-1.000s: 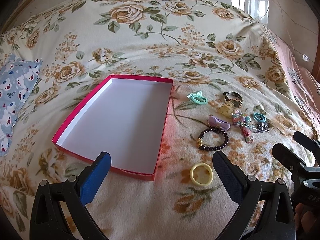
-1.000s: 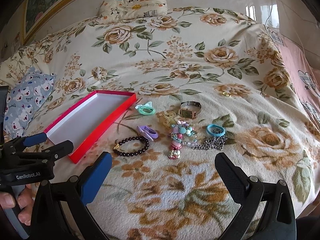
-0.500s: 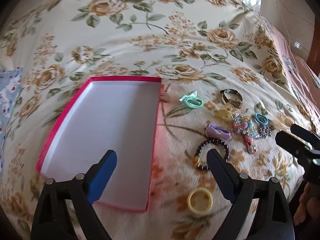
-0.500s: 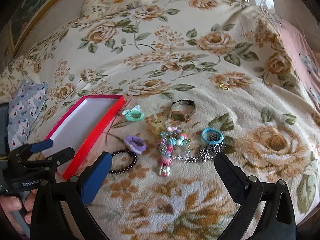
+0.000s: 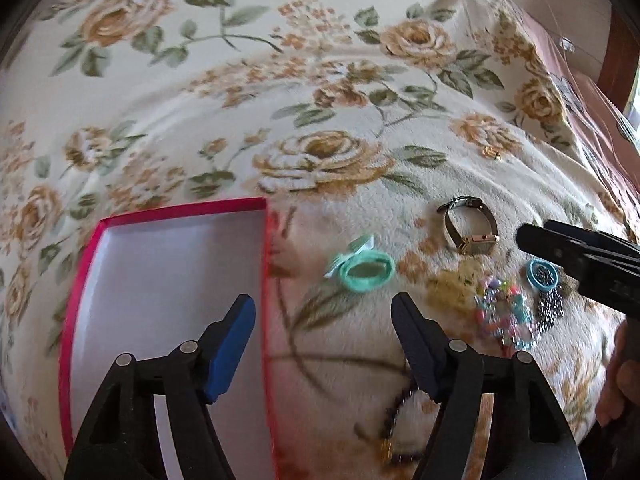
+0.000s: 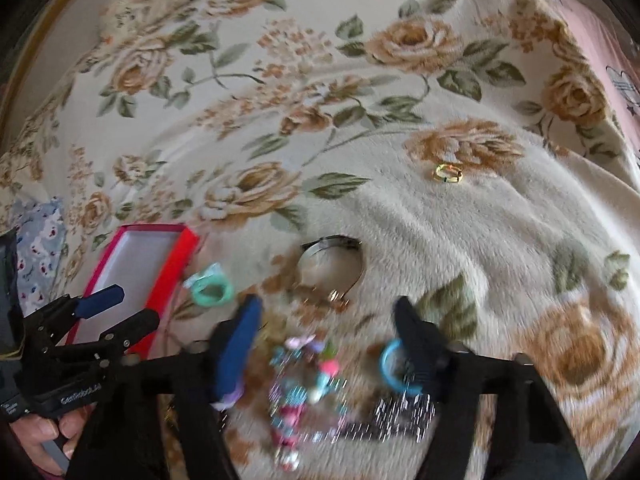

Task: Organize jewelry
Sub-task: 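Grasp the mint hair tie with left tool while right tool grasps the watch, then carry both items into the box and open both tools to release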

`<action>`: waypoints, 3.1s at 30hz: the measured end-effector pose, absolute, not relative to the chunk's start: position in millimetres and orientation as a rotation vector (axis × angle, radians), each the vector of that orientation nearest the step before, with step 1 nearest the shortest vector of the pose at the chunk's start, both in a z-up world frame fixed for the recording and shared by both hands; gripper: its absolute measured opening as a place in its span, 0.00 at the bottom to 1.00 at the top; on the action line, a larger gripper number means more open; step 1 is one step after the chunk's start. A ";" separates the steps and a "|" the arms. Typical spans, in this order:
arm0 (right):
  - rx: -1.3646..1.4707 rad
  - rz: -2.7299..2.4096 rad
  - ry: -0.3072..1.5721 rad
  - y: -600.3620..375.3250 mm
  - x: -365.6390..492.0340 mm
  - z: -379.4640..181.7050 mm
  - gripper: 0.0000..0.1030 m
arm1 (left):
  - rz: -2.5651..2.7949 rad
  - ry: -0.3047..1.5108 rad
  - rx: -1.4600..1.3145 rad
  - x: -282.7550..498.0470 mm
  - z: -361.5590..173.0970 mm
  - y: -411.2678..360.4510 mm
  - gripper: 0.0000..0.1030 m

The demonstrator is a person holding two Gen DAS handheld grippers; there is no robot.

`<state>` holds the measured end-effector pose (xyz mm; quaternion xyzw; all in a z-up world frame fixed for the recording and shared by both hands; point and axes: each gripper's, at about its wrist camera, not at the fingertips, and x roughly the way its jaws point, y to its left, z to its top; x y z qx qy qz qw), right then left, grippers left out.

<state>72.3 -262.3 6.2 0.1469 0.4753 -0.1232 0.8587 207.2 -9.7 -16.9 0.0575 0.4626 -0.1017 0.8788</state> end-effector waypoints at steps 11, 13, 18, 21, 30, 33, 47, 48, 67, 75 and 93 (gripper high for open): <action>0.335 -0.278 1.105 -284.0 108.2 -34.6 0.36 | -0.288 1.053 0.217 265.6 -59.3 -41.8 0.41; 0.331 -0.278 1.109 -285.1 109.8 -36.5 0.33 | -0.309 1.073 0.220 268.4 -67.2 -45.3 0.36; 0.324 -0.272 1.120 -287.4 111.4 -41.5 0.13 | -0.352 1.089 0.189 274.2 -75.0 -46.5 0.17; 0.335 -0.262 1.108 -288.1 110.0 -40.5 0.05 | -0.368 1.079 0.166 273.0 -71.4 -44.8 0.13; 0.350 -0.194 1.026 -270.2 97.9 -18.9 0.02 | -0.379 1.018 0.073 233.5 -40.3 -20.0 0.10; 0.351 -0.158 1.004 -258.2 98.1 -8.2 0.02 | -0.368 1.003 0.017 221.6 -28.7 -0.9 0.10; 0.326 0.089 0.971 -157.6 138.3 15.9 0.02 | -0.181 0.927 -0.169 163.8 12.9 118.9 0.10; 0.319 0.105 0.973 -148.9 143.4 15.2 0.02 | -0.161 0.927 -0.178 161.7 14.1 128.8 0.10; 0.190 0.174 1.100 -67.2 222.7 -46.0 0.03 | -0.018 1.053 -0.243 234.0 -41.4 180.9 0.10; 0.148 0.163 1.153 -64.1 232.6 -62.5 0.03 | -0.011 1.082 -0.221 248.4 -57.0 179.6 0.12; 0.244 0.181 1.046 -79.8 198.8 -20.3 0.39 | 0.056 0.997 -0.236 197.4 -27.0 184.4 0.59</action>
